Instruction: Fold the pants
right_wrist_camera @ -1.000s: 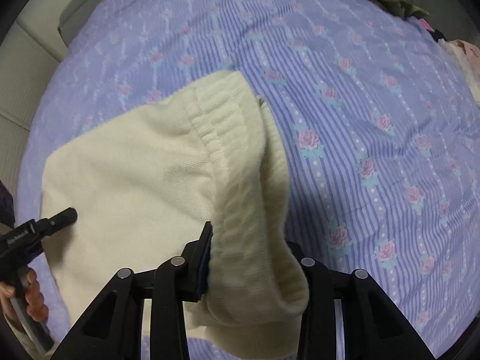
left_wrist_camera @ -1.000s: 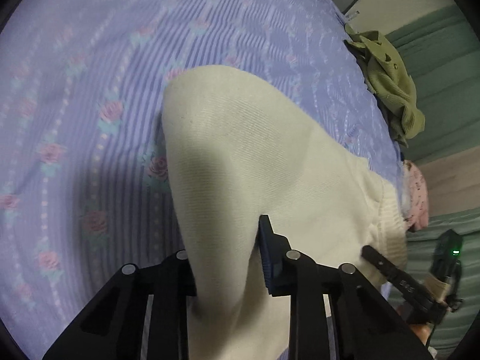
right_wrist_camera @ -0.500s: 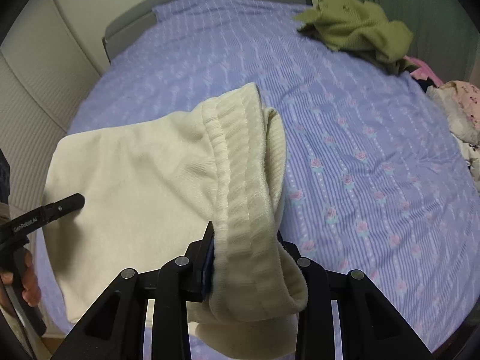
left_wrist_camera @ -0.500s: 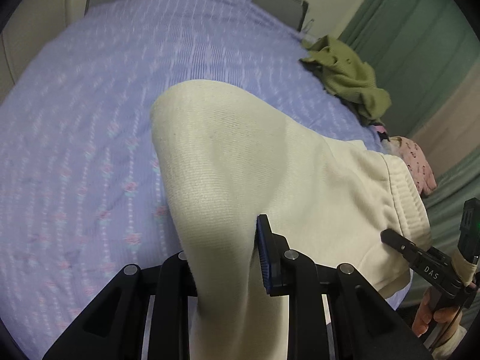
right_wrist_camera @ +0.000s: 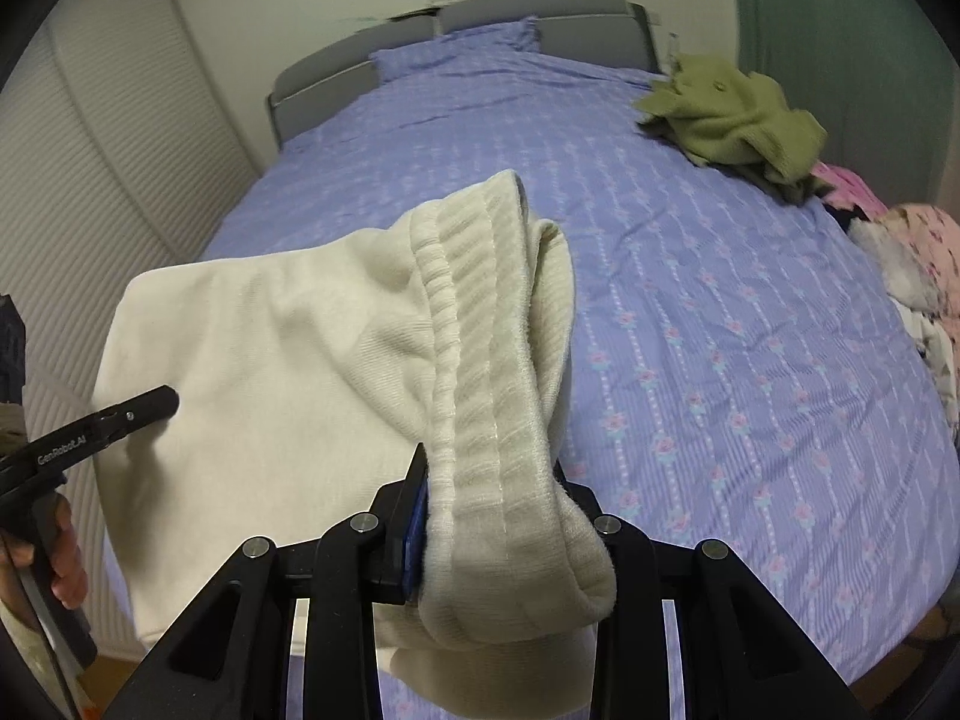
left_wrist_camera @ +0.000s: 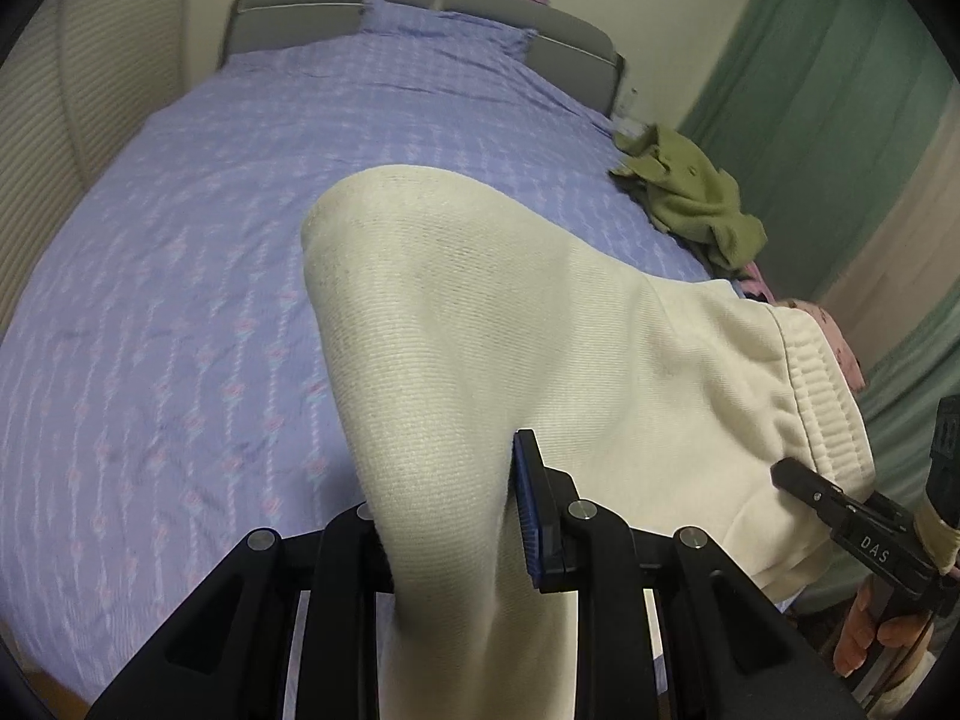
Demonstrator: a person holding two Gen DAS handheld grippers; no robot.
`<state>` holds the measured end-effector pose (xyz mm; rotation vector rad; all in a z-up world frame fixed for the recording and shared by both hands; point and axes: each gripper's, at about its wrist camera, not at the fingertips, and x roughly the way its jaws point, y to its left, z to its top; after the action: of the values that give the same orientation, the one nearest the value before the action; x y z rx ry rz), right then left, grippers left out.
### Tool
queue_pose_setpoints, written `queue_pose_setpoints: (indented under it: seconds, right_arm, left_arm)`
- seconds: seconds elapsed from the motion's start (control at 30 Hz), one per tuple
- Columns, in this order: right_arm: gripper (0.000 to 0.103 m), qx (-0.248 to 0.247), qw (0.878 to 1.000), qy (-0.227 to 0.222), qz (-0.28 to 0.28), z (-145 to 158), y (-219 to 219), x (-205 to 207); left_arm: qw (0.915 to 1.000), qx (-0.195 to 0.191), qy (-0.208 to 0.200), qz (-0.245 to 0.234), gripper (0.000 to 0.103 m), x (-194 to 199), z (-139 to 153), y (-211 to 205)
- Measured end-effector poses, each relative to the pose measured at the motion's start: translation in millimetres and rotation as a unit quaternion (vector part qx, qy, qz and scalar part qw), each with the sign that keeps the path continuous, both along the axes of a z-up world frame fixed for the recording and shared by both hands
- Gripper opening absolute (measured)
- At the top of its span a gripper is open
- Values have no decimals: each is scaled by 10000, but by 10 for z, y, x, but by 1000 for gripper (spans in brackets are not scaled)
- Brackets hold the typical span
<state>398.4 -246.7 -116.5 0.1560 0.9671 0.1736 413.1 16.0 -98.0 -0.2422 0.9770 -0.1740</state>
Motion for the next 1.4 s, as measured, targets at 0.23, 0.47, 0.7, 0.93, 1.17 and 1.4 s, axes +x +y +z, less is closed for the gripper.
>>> queue_pose_setpoints:
  seconds: [0.23, 0.47, 0.7, 0.93, 1.17, 1.4]
  right_arm:
    - [32, 43, 9987, 65, 494, 24, 477, -168]
    - [32, 57, 9966, 212, 794, -102, 1362, -272]
    - [32, 125, 9958, 542, 725, -335, 2527, -350]
    - [32, 185, 9929, 734, 921, -549, 3672, -221]
    - [32, -26, 9899, 881, 1111, -765, 4514, 145]
    - [32, -129, 9886, 990, 1124, -1137, 5113, 636]
  left_arm:
    - [9987, -34, 69, 497, 24, -456, -37, 535]
    - [9974, 18, 177, 695, 24, -666, -210, 1466]
    - [9969, 59, 472, 632, 24, -657, -372, 2718]
    - [9956, 331, 654, 583, 24, -469, -530, 3777]
    - [9947, 509, 748, 495, 24, -111, -799, 4488]
    - [9928, 731, 861, 409, 24, 365, -1156, 5002]
